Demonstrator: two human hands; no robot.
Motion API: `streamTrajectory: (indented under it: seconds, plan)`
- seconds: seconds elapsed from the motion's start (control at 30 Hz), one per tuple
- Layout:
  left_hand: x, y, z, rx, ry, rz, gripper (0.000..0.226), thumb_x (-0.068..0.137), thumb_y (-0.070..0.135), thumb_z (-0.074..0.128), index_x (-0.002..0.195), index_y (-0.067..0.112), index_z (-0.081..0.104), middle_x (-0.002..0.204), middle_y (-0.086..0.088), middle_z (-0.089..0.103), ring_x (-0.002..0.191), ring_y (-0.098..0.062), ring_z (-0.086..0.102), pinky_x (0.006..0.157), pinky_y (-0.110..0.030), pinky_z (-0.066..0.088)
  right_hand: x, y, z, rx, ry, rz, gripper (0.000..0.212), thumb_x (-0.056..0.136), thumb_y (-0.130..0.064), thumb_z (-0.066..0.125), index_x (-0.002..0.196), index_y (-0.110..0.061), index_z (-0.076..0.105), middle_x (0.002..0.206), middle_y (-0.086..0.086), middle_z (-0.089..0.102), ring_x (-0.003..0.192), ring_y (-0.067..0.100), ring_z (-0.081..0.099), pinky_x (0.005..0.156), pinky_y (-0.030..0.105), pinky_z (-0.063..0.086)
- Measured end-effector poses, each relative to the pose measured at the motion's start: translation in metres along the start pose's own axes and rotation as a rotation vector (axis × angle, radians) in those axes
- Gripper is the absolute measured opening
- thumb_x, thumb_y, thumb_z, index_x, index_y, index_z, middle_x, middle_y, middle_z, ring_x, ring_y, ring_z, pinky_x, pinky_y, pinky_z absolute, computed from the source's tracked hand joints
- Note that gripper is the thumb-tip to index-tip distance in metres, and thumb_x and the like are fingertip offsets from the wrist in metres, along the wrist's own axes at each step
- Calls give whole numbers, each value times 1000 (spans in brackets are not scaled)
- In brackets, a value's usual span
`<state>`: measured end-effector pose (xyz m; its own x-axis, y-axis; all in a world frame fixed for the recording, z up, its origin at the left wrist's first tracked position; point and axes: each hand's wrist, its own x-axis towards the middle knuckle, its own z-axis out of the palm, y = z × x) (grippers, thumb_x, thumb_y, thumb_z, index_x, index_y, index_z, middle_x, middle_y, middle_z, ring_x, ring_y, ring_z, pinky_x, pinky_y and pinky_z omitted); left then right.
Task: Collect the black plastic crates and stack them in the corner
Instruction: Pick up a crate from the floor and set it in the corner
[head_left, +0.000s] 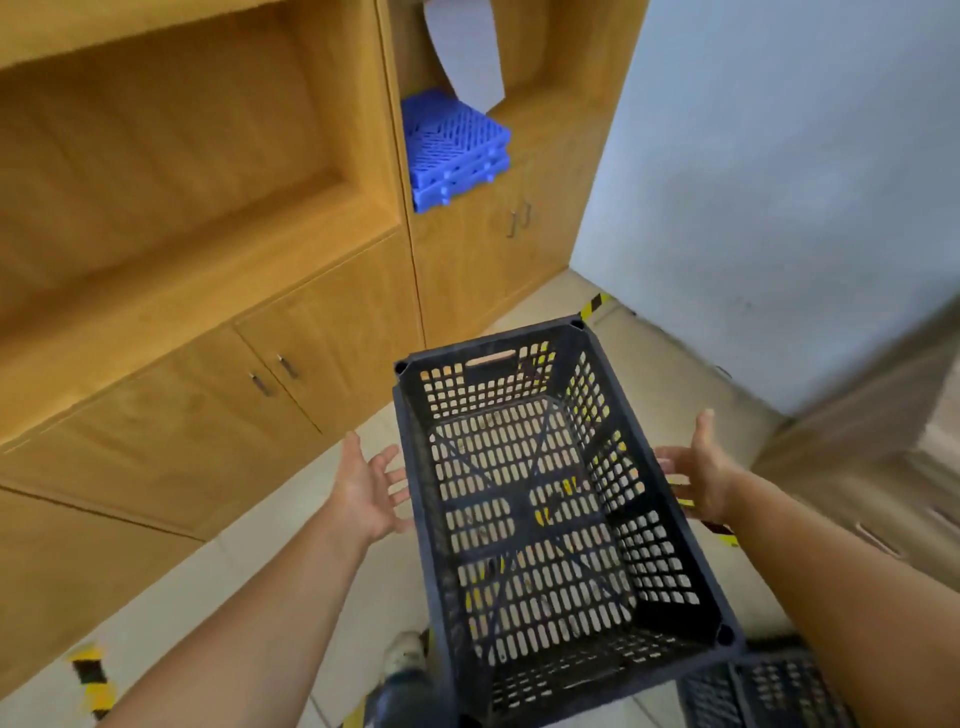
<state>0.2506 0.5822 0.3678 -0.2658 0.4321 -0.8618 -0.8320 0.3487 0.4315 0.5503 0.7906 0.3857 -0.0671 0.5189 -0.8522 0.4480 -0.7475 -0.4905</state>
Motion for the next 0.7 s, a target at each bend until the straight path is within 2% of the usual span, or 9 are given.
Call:
streamTrajectory:
  seconds: [0.13,0.23,0.33,0.47,0.57,0.7]
  plan:
    - [27,10,60,40,-28,-22,81,82,78,14,138,28,42,136,-11,47,127,-30,40,106,-67,19,21,-36,-42,62,21,31,97,81,-78,-1,106,-6,58,98,13,58,89,28,52,72,31,38]
    - [56,26,103,70,-46,-43,82,82,78,13,140,27,41,140,-10,44,131,-30,37,108,-66,15,48,-65,-69,90,43,81,101,78,-80,-1,111,-7,60,103,13,60,94,28,51,80,32,36]
    - [90,49,145,76,-70,-71,83,81,79,14,139,26,42,139,-10,45,131,-30,36,107,-65,18,76,-96,-91,114,63,136,99,78,-80,1,111,-9,61,99,13,61,93,27,52,87,36,36]
    - [132,85,204,98,-91,-119,84,82,78,16,140,25,41,140,-10,45,129,-29,39,108,-62,20,110,-145,-115,157,89,179,93,81,-78,1,107,-11,60,91,12,59,83,24,50,70,31,36]
    - [154,108,250,121,-107,-140,83,84,76,17,142,20,39,143,-10,43,130,-28,39,107,-60,23,131,-182,-135,188,103,197,90,81,-79,3,103,-11,59,88,13,57,79,24,49,63,31,35]
    - [186,129,309,173,-117,-137,84,86,73,16,141,14,38,144,-9,41,132,-26,37,110,-61,19,162,-225,-163,248,107,200,87,82,-79,9,100,-9,58,91,15,57,77,27,50,59,33,38]
